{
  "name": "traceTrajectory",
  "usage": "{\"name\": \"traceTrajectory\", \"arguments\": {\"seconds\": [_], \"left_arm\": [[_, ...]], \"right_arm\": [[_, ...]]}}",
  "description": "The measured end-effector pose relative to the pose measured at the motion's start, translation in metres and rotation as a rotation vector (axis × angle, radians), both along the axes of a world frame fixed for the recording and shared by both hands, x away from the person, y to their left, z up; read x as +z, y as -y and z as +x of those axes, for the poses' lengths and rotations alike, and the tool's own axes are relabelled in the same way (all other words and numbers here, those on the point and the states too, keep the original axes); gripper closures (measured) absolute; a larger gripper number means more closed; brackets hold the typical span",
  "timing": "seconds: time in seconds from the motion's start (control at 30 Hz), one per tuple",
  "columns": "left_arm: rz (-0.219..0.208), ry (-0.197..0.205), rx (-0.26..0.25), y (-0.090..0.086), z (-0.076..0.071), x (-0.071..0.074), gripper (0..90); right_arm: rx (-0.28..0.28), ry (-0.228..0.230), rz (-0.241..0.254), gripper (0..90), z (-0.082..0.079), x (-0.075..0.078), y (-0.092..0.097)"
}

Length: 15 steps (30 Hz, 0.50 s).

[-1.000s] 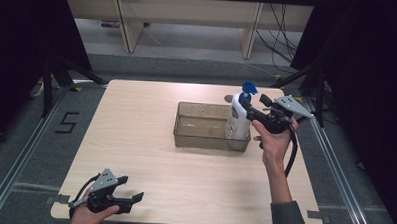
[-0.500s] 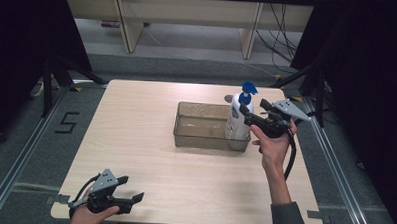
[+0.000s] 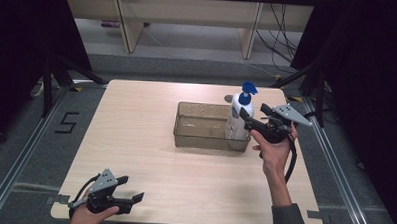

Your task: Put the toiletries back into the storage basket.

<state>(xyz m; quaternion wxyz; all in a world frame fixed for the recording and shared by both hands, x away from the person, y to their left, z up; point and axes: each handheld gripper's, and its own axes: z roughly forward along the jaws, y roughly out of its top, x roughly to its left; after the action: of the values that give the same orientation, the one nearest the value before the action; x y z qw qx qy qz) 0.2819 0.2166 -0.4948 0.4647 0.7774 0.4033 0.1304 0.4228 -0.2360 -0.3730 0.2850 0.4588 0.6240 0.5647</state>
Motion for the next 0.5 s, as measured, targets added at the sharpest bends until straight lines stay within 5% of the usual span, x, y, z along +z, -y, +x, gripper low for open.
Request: {"name": "traceTrajectory", "arguments": {"seconds": [0.5], "left_arm": [[-0.003, 0.001, 0.003, 0.0, 0.0, 0.0, 16.8]], "right_arm": [[-0.014, -0.048, -0.035, 18.0, -0.011, -0.011, -0.002]]}}
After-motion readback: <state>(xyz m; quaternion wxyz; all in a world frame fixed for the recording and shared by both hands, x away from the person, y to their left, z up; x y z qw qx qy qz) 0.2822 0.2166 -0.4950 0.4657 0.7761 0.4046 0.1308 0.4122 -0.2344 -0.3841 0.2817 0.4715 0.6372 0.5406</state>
